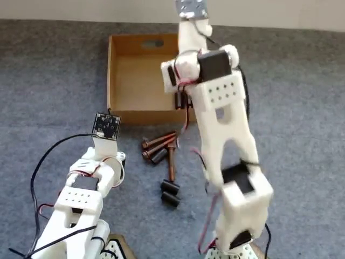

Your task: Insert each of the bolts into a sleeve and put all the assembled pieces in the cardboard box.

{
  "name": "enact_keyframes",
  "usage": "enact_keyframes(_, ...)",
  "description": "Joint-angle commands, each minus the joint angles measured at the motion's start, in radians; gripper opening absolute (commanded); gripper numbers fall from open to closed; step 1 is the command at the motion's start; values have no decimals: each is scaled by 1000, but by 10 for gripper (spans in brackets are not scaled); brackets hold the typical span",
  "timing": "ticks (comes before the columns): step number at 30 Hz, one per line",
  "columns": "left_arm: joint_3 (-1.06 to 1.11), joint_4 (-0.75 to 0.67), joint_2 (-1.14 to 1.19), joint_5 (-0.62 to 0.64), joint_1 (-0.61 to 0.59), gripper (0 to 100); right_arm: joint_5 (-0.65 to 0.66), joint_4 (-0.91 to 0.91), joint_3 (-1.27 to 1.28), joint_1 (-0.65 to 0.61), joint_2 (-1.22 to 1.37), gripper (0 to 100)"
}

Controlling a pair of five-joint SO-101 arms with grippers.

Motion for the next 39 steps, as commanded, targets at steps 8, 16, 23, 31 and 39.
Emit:
enact_keyframes(8,-2,-18,-1,-9,19,14,311,-325,1090,-151,-619,13)
enact_keyframes(16,-7,-14,-8,-9,10,14,446,-475,1478,-183,-805,175)
enact_keyframes(23,-58,-14,-8,23,-168,10,489,-685,1669,-203,-805,166)
enact_keyframes(31,-54,-64,-2,232,-343,12,489,-837,1808,-305,-803,166)
enact_keyframes(39,-53,-71,-2,232,-341,13,578,-920,1862,-298,-802,166)
